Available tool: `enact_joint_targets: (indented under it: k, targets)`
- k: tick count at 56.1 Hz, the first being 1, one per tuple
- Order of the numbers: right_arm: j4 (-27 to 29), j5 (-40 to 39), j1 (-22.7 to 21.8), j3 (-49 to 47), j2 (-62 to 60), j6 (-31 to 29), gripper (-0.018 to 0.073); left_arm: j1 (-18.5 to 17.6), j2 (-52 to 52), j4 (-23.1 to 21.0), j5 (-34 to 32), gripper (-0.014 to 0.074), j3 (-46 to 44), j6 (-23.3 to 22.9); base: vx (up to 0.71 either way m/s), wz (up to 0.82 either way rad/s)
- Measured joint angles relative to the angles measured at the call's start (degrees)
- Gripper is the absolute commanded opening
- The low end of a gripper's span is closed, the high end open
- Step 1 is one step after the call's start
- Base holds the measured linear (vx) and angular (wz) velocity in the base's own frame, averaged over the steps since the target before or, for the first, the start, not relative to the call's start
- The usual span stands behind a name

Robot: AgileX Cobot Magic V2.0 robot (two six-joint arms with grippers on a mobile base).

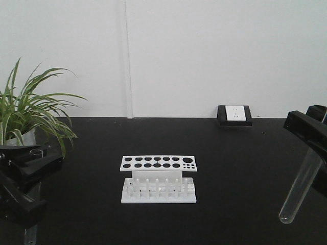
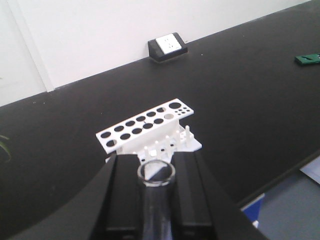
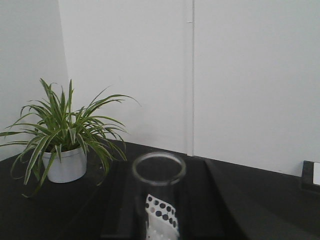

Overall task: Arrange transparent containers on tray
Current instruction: 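Drive the base to the counter with the yellow tray, holding tubes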

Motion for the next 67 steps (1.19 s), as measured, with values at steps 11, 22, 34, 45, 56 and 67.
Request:
enact_joint_targets:
  k: [11,22,34,45,56,67]
  targets:
    - [0.00,0.27,0.00,0.00,0.00,0.00,-0.0013,0.00,0.00,0.00,0.00,-0.0001,0.00,0.00,-0.26,0.19]
    - [0.00,0.34,0.00,0.00,0.00,0.00,-0.0013,0.00,0.00,0.00,0.00,-0.0001,0.00,0.00,-0.27,0.40]
    - [0.00,0.34,0.00,0.00,0.00,0.00,-0.0013,0.00,0.00,0.00,0.00,-0.0001,0.00,0.00,-0.28,0.52]
    - [0.00,0.34,0.00,0.00,0.00,0.06,-0.0013,0.00,0.00,0.00,0.00,-0.0001,0.00,0.00,-0.29,0.49]
    - [0.00,0.29,0.00,0.00,0.00,0.12,-0.0013,0.00,0.00,0.00,0.00,-0.0001,0.00,0.00,-0.29,0.42]
    - [0.00,0.29,0.00,0.00,0.00,0.12,-0.0013,0.00,0.00,0.00,0.00,-0.0001,0.00,0.00,-0.27,0.38]
